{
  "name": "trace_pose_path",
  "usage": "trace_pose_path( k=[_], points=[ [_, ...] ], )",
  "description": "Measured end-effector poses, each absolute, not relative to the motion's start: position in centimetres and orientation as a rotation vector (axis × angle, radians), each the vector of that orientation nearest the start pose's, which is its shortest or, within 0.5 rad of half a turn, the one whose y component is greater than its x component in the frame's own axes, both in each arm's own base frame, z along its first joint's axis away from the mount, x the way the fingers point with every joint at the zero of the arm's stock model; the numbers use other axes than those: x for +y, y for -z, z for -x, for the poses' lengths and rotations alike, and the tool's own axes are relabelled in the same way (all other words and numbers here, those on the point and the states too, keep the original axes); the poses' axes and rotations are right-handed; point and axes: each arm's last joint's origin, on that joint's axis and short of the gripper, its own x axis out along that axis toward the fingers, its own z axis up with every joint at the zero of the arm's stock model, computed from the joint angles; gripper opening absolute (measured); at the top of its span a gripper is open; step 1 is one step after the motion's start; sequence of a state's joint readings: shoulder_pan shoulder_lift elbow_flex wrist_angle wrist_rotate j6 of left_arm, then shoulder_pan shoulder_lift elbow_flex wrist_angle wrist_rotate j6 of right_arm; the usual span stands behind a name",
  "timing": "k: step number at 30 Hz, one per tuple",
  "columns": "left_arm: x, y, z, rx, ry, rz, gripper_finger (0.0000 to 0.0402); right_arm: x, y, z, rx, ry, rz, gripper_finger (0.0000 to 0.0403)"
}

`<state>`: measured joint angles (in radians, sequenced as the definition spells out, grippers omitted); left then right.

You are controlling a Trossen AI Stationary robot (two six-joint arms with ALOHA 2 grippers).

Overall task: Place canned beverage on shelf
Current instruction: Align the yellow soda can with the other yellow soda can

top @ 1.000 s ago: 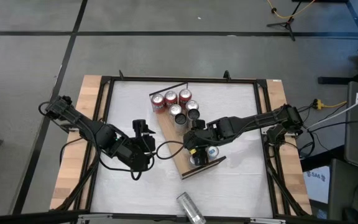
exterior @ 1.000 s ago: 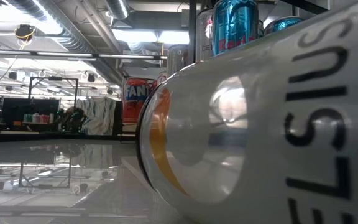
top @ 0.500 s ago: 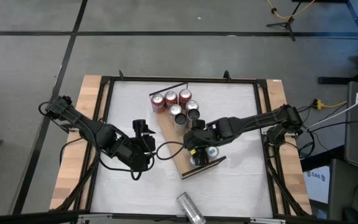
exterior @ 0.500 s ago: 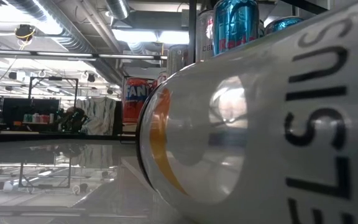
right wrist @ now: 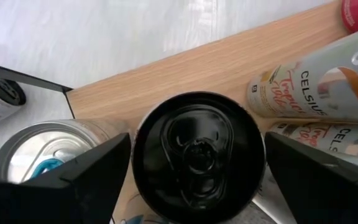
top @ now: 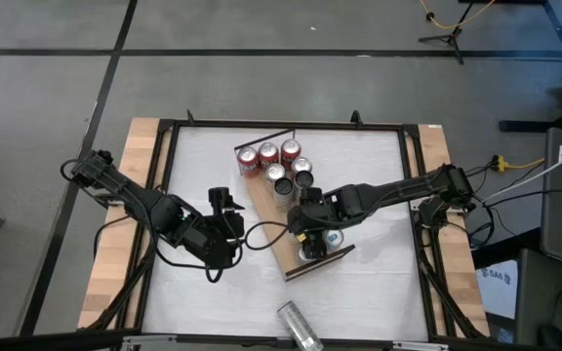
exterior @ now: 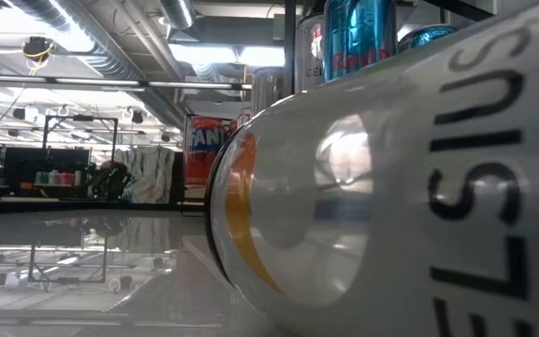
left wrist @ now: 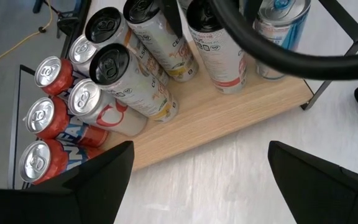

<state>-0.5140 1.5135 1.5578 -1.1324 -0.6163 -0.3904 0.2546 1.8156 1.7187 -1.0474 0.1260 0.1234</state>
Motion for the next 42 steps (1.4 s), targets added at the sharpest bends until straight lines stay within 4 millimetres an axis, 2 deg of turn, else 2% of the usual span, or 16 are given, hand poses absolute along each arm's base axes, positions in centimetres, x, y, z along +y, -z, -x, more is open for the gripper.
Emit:
trace_pose_path(
  k=[21,34,38,42],
  points=[
    [-12.8,-35.7,-26.0,0.871,-0.264,-0.219,0.0363,9.0,-31.4,-36.1,1.113,-0.027,0.117,0.0365],
    [-12.8,-35.7,-26.0,0.871,-0.264,-0.219,0.0363,8.7,-38.9,-34.6,1.023,-0.062,0.075,0.0365],
    [-12.8,-35.7,-26.0,0.875,-0.259,-0.216,0.0363,8.8,-40.0,-34.4,0.991,-0.104,0.000,0.0365],
    [-12.9,-35.6,-26.0,0.898,-0.217,-0.191,0.0363,9.3,-40.4,-34.7,0.972,-0.173,-0.193,0.0365]
  ],
)
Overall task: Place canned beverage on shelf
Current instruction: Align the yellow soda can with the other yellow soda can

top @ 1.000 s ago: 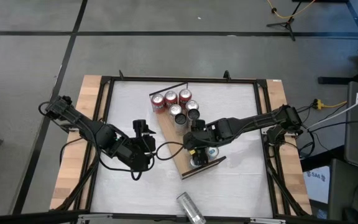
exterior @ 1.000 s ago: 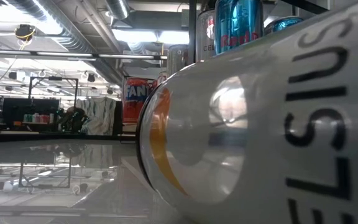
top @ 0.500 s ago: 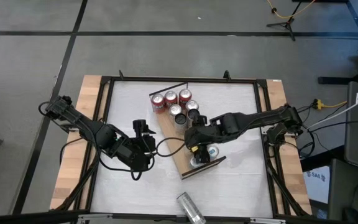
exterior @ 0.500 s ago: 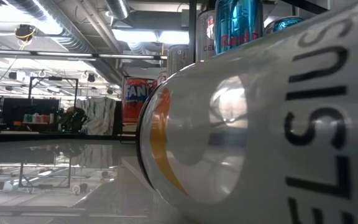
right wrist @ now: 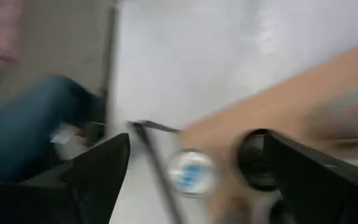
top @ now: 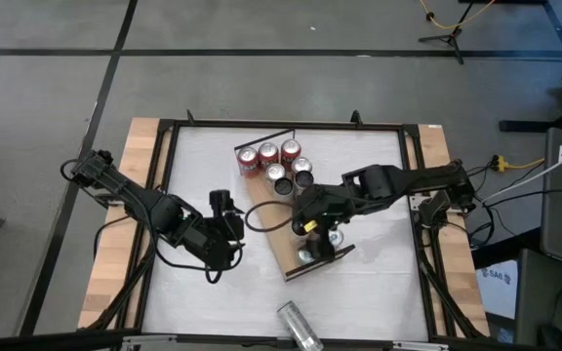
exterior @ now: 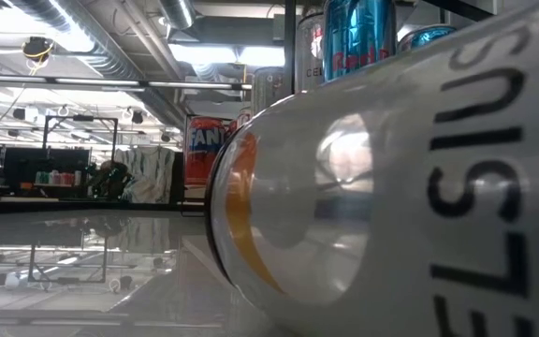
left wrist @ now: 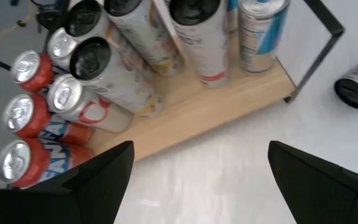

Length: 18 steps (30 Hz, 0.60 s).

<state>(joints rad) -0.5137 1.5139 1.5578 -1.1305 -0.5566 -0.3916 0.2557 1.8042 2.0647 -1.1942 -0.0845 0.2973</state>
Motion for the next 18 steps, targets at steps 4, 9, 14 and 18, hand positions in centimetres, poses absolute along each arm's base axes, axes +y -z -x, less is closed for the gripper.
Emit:
trace_pose_path(
  k=[4,9,14,18],
  points=[
    [-13.2,-35.6,-26.0,0.907,-0.190,-0.159,0.0363,10.7,-40.9,-35.0,0.952,-0.234,-0.405,0.0365],
    [-13.6,-35.6,-25.9,0.892,-0.187,-0.127,0.0363,14.0,-41.2,-34.2,0.912,-0.223,-0.439,0.0365],
    [-14.2,-35.7,-25.8,0.869,-0.172,-0.102,0.0363,17.8,-41.1,-32.3,0.922,-0.195,-0.418,0.0365],
    [-14.6,-35.8,-25.8,0.851,-0.163,-0.085,0.0363,20.4,-41.0,-30.7,0.888,-0.147,-0.382,0.0365]
  ],
)
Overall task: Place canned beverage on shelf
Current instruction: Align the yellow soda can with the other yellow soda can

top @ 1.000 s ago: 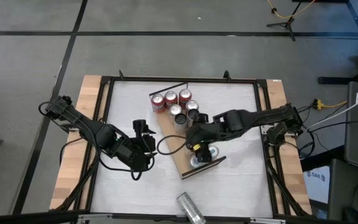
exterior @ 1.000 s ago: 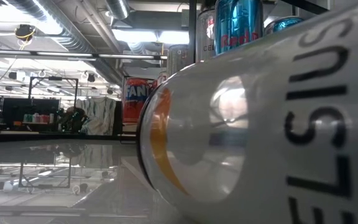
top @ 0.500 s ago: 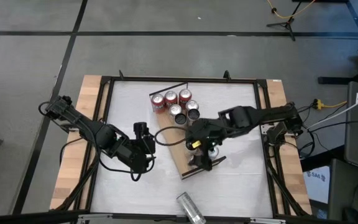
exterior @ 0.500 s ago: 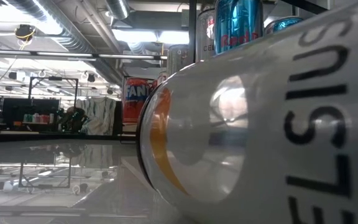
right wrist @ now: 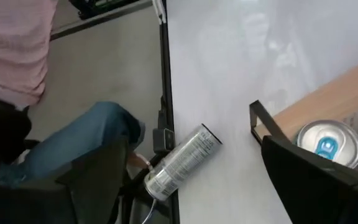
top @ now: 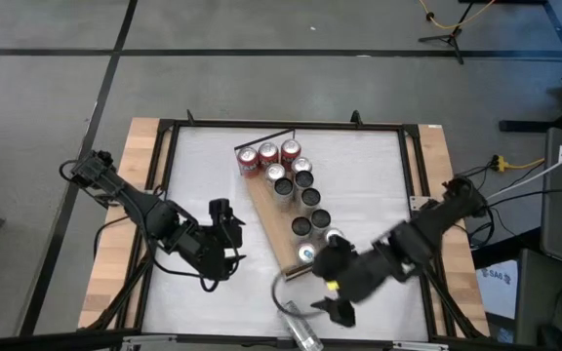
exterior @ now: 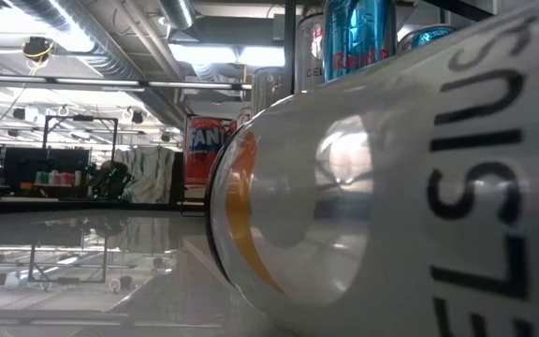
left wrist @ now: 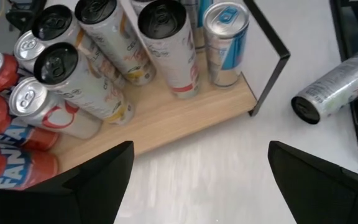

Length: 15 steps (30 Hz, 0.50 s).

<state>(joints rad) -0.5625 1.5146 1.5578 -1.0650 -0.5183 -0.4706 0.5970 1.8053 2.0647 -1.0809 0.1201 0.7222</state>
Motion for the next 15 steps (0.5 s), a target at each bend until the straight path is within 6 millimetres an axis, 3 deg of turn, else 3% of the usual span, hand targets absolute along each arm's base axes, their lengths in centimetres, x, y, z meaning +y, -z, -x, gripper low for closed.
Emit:
trace_pose_path(
  k=[8,15],
  points=[
    [-14.8,-35.9,-25.8,0.839,-0.152,-0.082,0.0363,24.1,-40.6,-28.4,0.808,-0.011,-0.424,0.0365],
    [-14.9,-36.0,-25.9,0.822,-0.148,-0.071,0.0363,26.6,-38.4,-29.0,0.829,0.049,-0.510,0.0365]
  ],
)
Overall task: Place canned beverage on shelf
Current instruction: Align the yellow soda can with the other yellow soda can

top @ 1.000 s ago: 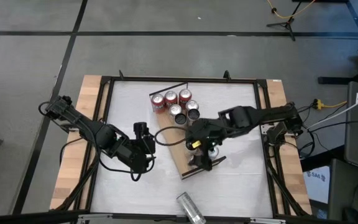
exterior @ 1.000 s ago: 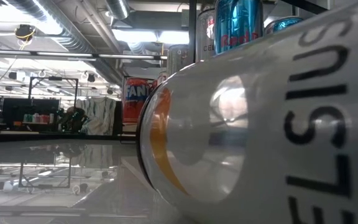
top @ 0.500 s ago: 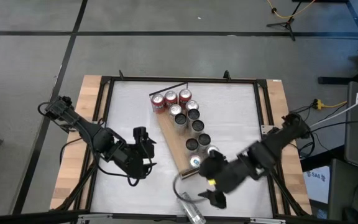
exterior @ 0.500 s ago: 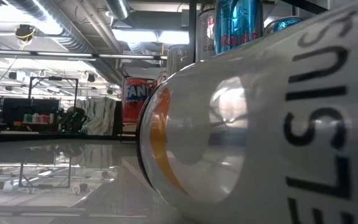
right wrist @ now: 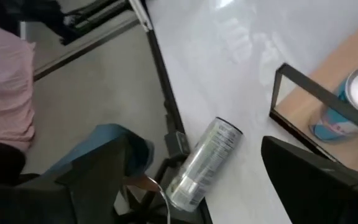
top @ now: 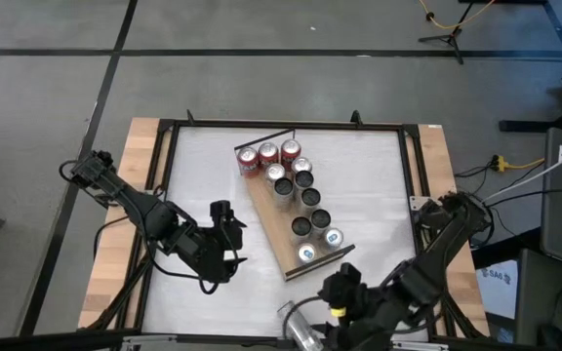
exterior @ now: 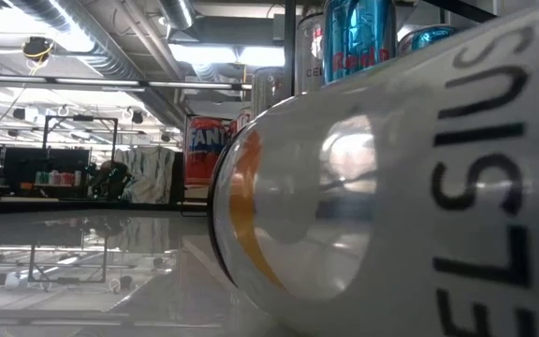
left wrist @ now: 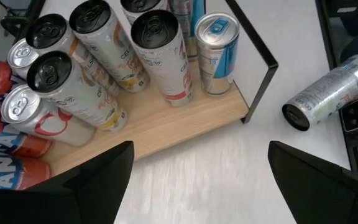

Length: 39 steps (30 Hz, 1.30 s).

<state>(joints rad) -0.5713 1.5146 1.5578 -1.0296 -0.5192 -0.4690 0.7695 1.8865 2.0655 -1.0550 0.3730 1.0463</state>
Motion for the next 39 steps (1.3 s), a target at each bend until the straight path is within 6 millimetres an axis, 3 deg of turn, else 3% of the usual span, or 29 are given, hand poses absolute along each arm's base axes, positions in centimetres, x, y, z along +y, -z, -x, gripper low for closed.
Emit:
trace_pose_path(
  k=[22,39],
  points=[
    [-15.0,-36.1,-26.0,0.806,-0.140,-0.066,0.0363,31.1,-27.4,-33.2,1.037,0.261,-0.574,0.0365],
    [-15.0,-36.1,-26.0,0.806,-0.141,-0.065,0.0363,32.0,-23.2,-34.6,1.020,0.349,-0.513,0.0365]
  ],
)
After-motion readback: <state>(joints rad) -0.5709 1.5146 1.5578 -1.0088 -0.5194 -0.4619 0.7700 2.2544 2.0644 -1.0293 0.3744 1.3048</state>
